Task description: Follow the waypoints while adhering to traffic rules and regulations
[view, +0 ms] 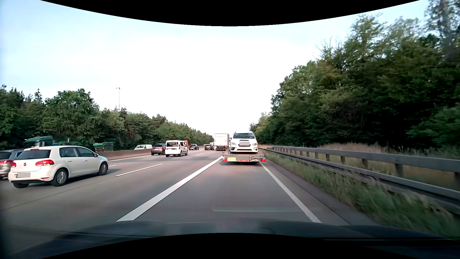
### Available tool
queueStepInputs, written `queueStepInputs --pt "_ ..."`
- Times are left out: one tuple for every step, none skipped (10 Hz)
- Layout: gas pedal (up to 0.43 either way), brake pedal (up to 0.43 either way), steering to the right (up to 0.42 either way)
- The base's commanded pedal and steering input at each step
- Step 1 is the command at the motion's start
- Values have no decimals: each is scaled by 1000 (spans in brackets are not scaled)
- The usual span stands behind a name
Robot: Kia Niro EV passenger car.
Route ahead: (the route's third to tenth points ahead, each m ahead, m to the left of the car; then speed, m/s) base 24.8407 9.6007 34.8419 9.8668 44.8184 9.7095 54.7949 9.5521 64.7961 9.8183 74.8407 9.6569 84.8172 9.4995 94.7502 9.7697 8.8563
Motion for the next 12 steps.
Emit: queueStepInputs --pt "28 0 -4" --pt "39 0 -3" --pt "39 0 -3" --pt "47 0 -4" --pt "47 0 -4" --pt "47 0 -4" --pt "47 0 -4" --pt "47 0 -3" --pt "47 0 -3" --pt "59 0 -4" --pt "59 0 -4" --pt "59 0 -4"
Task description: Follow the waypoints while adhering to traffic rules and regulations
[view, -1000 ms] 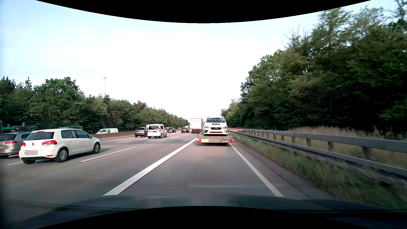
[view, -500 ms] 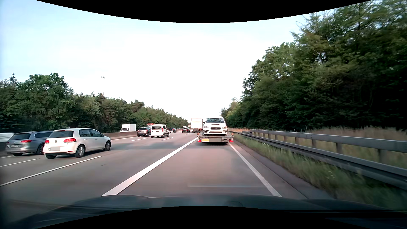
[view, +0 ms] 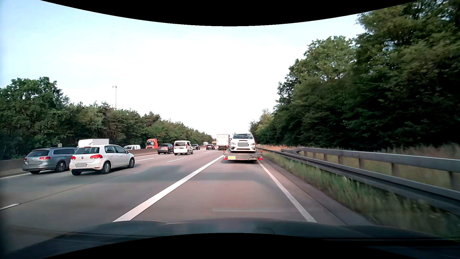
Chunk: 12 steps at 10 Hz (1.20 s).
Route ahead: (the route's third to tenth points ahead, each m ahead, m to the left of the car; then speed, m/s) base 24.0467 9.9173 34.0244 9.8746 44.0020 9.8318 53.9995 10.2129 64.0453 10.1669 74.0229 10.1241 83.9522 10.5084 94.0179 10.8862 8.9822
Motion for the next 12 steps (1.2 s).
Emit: queueStepInputs --pt "59 0 -4" --pt "67 0 -5" --pt "67 0 -5" --pt "67 0 -5" --pt "79 0 -5" --pt "79 0 -5" --pt "98 0 -5" --pt "110 0 -5" --pt "118 0 -5" --pt "118 0 -5" --pt "118 0 -6" --pt "118 0 -6"
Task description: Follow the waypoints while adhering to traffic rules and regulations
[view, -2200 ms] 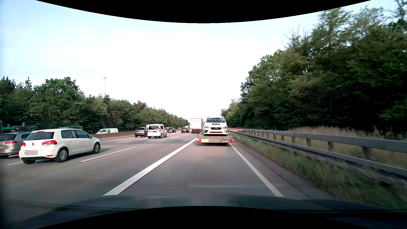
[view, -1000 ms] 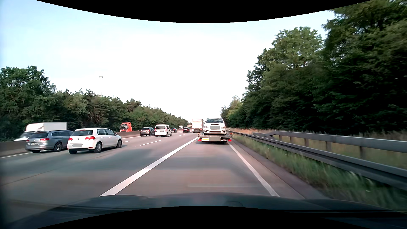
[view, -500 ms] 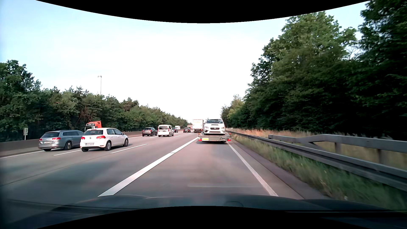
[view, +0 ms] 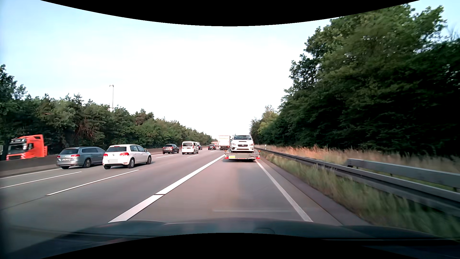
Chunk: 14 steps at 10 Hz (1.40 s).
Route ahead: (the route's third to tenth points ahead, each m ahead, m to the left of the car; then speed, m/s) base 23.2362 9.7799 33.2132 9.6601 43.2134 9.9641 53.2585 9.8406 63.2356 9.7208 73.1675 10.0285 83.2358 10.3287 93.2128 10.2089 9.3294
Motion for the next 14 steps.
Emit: queueStepInputs --pt "118 0 -5" --pt "118 0 -5" --pt "118 0 -6" --pt "118 0 -6" --pt "118 0 -6" --pt "118 0 -5" --pt "118 0 -6" --pt "118 0 -6" --pt "118 0 -6" --pt "118 0 -6" --pt "118 0 -6" --pt "118 0 -6" --pt "118 0 -6" --pt "118 0 -6"
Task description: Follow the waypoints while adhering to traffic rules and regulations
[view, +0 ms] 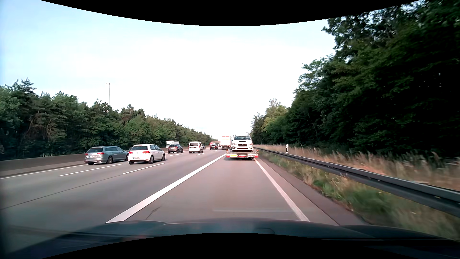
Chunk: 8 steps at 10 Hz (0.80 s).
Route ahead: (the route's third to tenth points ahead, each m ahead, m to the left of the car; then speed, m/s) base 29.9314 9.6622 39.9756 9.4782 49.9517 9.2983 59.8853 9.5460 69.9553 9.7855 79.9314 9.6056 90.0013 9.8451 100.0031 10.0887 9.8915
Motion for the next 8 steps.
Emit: queueStepInputs --pt "118 0 -5" --pt "118 0 -6" --pt "118 0 -6" --pt "118 0 -6" --pt "118 0 -6" --pt "118 0 -6" --pt "118 0 -6" --pt "118 0 -7"
